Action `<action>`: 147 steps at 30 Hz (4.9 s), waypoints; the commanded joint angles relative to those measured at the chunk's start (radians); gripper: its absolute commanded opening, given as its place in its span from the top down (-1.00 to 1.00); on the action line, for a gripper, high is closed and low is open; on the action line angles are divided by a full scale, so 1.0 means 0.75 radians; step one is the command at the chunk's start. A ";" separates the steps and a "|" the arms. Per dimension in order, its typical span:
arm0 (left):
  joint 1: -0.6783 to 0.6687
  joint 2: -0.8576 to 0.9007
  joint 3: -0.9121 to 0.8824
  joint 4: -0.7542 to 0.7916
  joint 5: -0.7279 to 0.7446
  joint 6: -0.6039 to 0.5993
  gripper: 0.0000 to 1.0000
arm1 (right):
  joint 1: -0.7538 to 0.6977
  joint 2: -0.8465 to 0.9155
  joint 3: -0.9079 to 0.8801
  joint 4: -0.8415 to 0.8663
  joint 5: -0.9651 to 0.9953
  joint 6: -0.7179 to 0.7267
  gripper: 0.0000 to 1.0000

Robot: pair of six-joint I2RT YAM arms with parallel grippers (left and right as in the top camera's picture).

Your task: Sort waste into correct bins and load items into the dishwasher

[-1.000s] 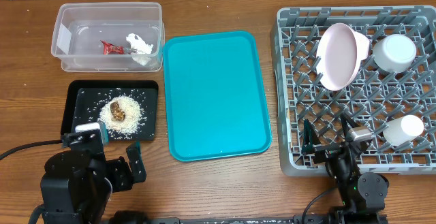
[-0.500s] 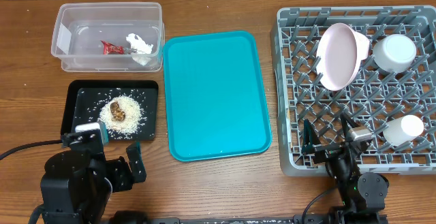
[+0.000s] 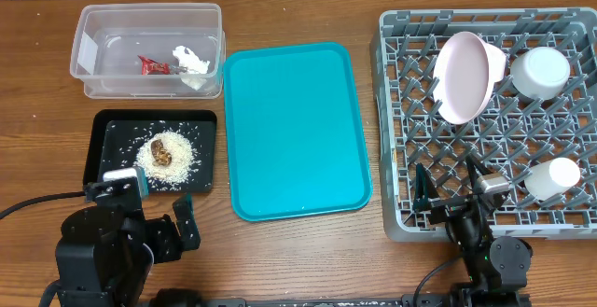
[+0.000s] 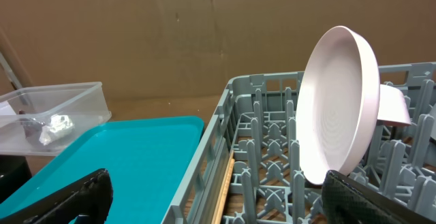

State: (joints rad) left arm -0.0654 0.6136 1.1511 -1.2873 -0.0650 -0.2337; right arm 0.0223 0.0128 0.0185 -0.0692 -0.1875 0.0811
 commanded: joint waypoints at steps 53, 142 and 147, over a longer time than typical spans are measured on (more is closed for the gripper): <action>0.011 -0.814 -1.529 1.617 0.132 0.128 -0.99 | 0.011 -0.013 -0.014 0.009 -0.012 0.000 -1.00; 0.011 -0.813 -1.528 1.617 0.132 0.128 -1.00 | 0.011 -0.013 -0.014 0.009 -0.012 0.000 -0.99; 0.011 -0.813 -1.528 1.617 0.132 0.128 -1.00 | 0.011 -0.013 -0.014 0.009 -0.011 0.000 -1.00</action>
State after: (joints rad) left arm -0.0635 0.0132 0.0082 -0.0750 0.0227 -0.1387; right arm 0.0223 0.0128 0.0185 -0.0685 -0.1879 0.0811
